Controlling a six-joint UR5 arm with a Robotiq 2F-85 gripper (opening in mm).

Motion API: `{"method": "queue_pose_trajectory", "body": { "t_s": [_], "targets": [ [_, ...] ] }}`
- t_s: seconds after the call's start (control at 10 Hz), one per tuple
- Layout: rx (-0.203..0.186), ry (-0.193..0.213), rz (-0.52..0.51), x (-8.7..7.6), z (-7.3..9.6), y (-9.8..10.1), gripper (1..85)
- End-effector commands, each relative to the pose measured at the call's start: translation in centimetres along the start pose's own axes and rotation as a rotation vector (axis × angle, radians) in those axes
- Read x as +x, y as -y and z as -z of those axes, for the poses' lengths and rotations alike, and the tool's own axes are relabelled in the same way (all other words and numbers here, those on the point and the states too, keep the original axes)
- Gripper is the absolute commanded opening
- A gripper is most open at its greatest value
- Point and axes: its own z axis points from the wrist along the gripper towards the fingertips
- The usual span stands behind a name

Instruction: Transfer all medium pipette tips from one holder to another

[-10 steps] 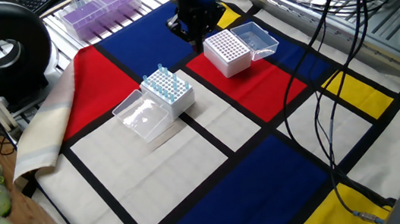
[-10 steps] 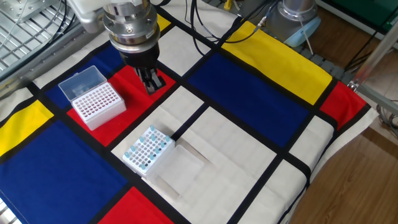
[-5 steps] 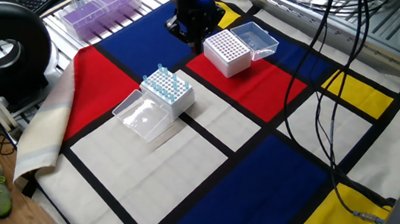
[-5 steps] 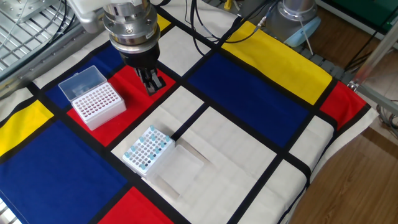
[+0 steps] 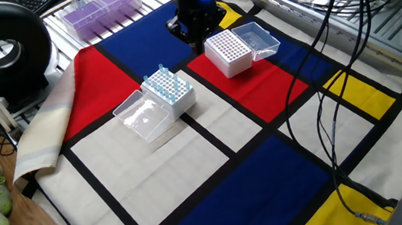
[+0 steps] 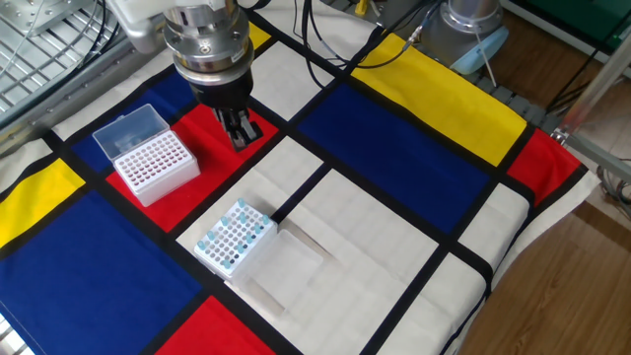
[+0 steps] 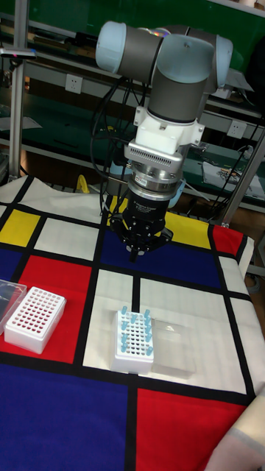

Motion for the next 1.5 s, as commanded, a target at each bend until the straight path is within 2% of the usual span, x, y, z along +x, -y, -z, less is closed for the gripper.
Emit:
{"method": "queue_pose_trajectory", "body": {
  "t_s": [0.0,1.4],
  "targets": [
    [-0.010,-0.002,-0.001,0.03,0.10,-0.19,1.0],
    [-0.022,0.001,0.005,-0.03,-0.08,-0.28,1.0]
  ]
}}
